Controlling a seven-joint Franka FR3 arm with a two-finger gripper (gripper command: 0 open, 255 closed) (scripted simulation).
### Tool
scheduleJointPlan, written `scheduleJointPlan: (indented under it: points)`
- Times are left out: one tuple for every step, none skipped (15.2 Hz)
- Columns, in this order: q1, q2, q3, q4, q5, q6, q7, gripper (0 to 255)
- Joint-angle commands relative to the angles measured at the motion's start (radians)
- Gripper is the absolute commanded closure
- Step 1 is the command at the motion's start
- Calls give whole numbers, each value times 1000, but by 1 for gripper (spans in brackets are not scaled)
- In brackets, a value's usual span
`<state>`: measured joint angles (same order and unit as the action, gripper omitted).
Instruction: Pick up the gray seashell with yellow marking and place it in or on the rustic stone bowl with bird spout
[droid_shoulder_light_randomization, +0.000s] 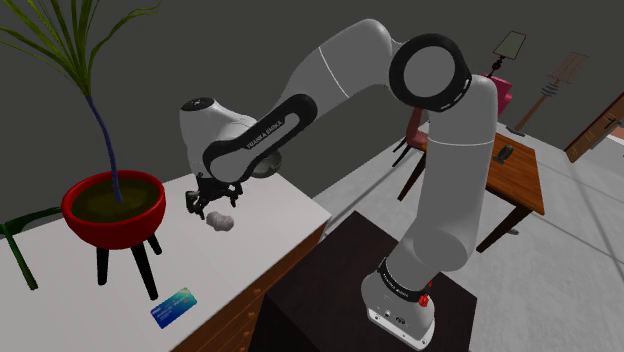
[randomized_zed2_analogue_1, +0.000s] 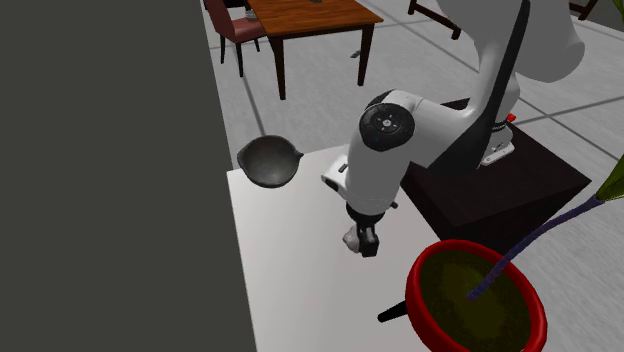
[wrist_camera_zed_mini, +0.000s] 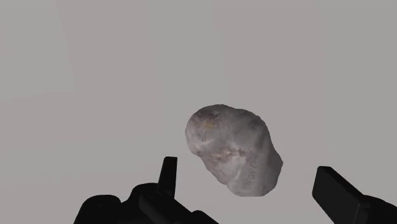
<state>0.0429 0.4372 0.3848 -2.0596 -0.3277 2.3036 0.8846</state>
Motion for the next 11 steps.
scheduleJointPlan:
  points:
    - [2, 6, 9, -16, -16, 0, -44, 0]
    - [3, 15, 5, -19, -22, 10, -40, 0]
    - [5, 24, 1, -21, -28, 21, -36, 0]
    - [7, 33, -3, -23, -35, 31, -32, 0]
    - [9, 42, -7, -25, -41, 42, -28, 0]
    - [10, 51, -11, -27, -48, 52, -24, 0]
    - [12, 61, -16, -29, -54, 62, -19, 0]
    - [14, 66, -18, -29, -58, 68, -17, 0]
    - [14, 66, -18, -29, -58, 68, -17, 0]
    - [14, 66, -18, -29, -58, 68, -17, 0]
    - [14, 66, -18, -29, -58, 68, -17, 0]
